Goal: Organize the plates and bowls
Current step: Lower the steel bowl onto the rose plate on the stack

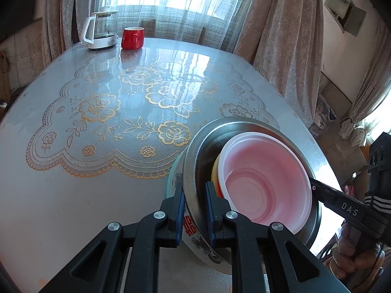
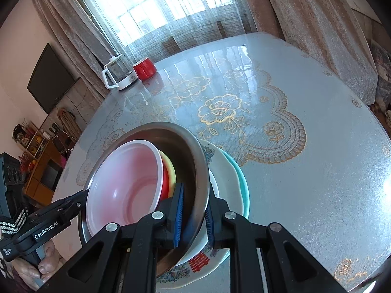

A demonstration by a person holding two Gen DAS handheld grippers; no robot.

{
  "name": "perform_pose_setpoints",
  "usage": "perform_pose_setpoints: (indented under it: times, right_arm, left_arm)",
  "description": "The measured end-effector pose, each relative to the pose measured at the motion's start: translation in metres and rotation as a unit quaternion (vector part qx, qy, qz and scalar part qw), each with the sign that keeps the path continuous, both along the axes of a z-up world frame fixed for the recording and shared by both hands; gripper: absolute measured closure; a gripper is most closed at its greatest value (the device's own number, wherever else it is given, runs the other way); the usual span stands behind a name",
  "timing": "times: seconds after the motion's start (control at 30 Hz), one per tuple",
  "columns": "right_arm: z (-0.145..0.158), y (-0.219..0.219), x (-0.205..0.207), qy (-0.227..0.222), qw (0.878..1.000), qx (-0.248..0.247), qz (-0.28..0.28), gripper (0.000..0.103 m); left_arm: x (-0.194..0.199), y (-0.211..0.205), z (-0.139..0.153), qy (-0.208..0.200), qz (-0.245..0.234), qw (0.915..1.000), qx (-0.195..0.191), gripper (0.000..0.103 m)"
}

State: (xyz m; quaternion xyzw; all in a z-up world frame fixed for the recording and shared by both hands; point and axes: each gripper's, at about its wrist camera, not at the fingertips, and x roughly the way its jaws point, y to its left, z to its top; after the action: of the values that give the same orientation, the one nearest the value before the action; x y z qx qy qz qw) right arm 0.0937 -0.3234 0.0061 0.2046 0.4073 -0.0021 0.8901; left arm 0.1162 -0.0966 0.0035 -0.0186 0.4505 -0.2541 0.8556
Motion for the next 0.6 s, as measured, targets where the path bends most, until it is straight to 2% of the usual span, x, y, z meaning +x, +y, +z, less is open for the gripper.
perform_pose_setpoints:
  times: [0.27, 0.6]
  right_arm:
    - [-0.013, -0.003, 0.005, 0.021, 1.0, -0.005, -0.011, 0.086]
    - [-0.014, -0.006, 0.002, 0.021, 1.0, -0.006, -0.011, 0.086]
  left_arm:
    - [-0.002, -0.006, -0.009, 0.006, -0.005, 1.0, 0.005, 0.087]
    - [-0.003, -0.007, -0.008, 0.003, -0.007, 1.0, 0.002, 0.087]
